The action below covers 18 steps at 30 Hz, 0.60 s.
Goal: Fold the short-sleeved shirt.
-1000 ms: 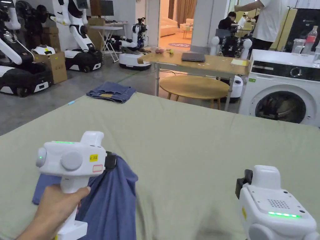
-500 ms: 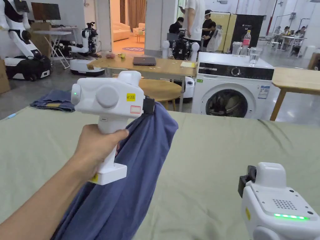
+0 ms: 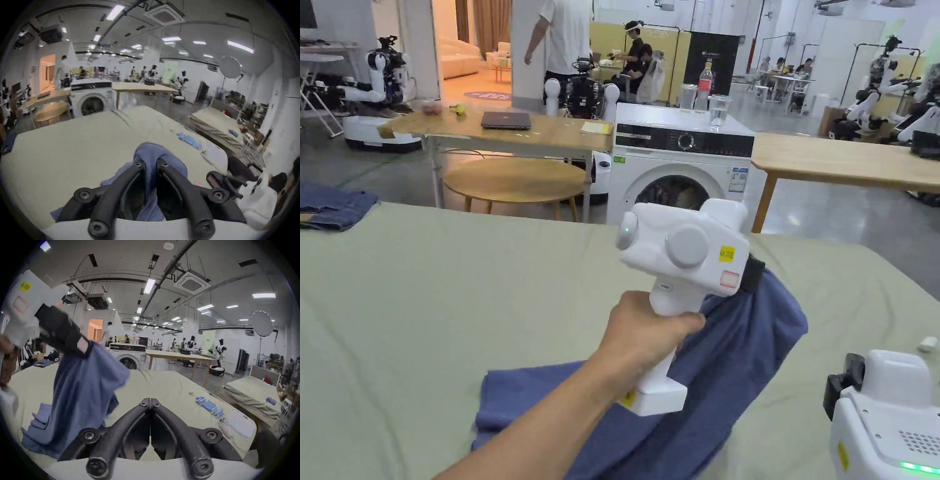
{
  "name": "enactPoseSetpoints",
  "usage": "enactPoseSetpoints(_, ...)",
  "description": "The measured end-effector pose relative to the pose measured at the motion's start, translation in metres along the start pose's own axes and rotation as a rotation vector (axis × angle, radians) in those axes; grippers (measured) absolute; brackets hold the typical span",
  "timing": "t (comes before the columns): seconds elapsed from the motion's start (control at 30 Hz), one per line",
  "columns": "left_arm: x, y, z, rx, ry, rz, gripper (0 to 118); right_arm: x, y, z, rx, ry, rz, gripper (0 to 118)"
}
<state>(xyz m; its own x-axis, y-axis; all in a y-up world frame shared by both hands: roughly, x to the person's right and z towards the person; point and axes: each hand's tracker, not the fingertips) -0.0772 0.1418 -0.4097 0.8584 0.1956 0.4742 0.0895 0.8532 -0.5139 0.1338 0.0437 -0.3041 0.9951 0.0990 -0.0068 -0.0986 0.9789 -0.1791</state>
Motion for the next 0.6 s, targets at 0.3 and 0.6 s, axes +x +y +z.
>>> enactPoseSetpoints(0.3, -0.002, -0.075, -0.049, -0.156, -0.001, 0.06, 31, 0.02, -0.017, 0.001, -0.069, -0.029, -0.031, 0)
enactPoseSetpoints(0.6, -0.042, -0.108, 0.032, 0.033, 0.152, 0.109, 54, -0.012, -0.013, -0.004, -0.071, 0.046, -0.039, 0)
